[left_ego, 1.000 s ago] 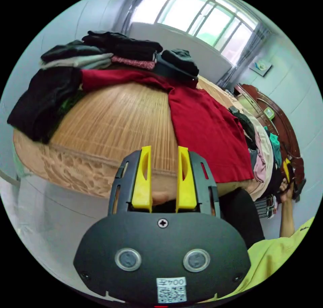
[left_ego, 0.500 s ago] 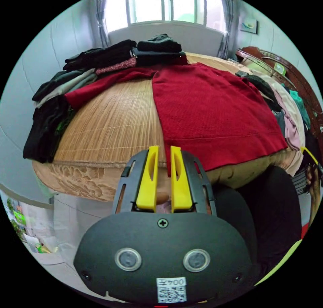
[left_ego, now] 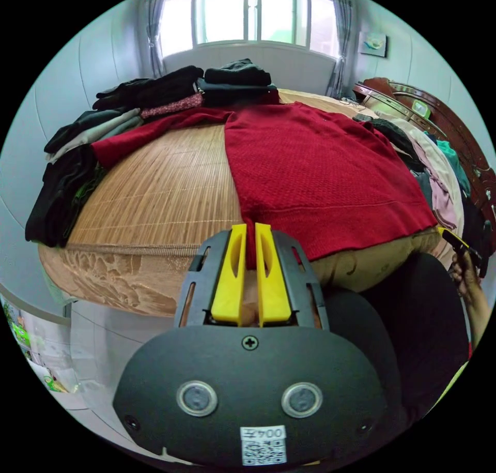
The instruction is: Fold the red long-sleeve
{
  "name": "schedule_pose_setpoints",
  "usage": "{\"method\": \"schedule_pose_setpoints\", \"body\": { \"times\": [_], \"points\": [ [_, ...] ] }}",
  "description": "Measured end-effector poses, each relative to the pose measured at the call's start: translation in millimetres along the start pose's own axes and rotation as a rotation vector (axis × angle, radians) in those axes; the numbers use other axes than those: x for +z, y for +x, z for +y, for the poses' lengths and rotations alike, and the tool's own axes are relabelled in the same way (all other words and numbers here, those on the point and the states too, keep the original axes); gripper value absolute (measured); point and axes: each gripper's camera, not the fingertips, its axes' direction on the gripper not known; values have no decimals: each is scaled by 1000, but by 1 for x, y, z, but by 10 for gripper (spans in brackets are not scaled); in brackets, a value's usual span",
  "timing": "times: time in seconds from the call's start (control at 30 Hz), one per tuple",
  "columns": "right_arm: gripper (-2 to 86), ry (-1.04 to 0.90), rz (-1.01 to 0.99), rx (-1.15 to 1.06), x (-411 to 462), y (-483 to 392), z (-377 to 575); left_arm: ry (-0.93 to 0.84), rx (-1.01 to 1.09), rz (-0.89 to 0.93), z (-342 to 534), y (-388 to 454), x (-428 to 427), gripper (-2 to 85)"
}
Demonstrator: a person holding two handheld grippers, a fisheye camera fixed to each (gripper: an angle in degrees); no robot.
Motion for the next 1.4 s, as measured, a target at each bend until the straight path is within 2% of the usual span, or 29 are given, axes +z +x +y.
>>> {"method": "schedule_pose_setpoints", "body": {
  "times": [0.07,0.2,0.4,0.57,0.73,0.93,1.17,1.33,1.4],
  "points": [
    [-5,71,-64,25,-17,18,2,-24,-21,36,-17,-22,-3,37],
    [8,94,-237,120,-30,61,-4,-50,-38,68,-38,-50,-6,42],
    [83,70,-489,286,-27,133,-7,-72,-200,252,-66,-137,-29,90],
    [119,6,-591,386,-8,190,4,-36,-351,506,-43,-222,-45,115],
    [131,-2,-611,429,2,220,11,2,-312,516,-45,-230,-46,117],
    [132,-30,-561,381,8,237,4,28,-281,484,-50,-236,-50,107],
    [114,-39,-603,367,8,251,2,88,-257,483,-48,-231,-61,99],
    [39,-67,-831,566,32,283,15,65,-255,462,-54,-229,-53,73],
    [14,-7,-995,735,43,298,29,27,-252,442,-60,-232,-49,54]
  ]
}}
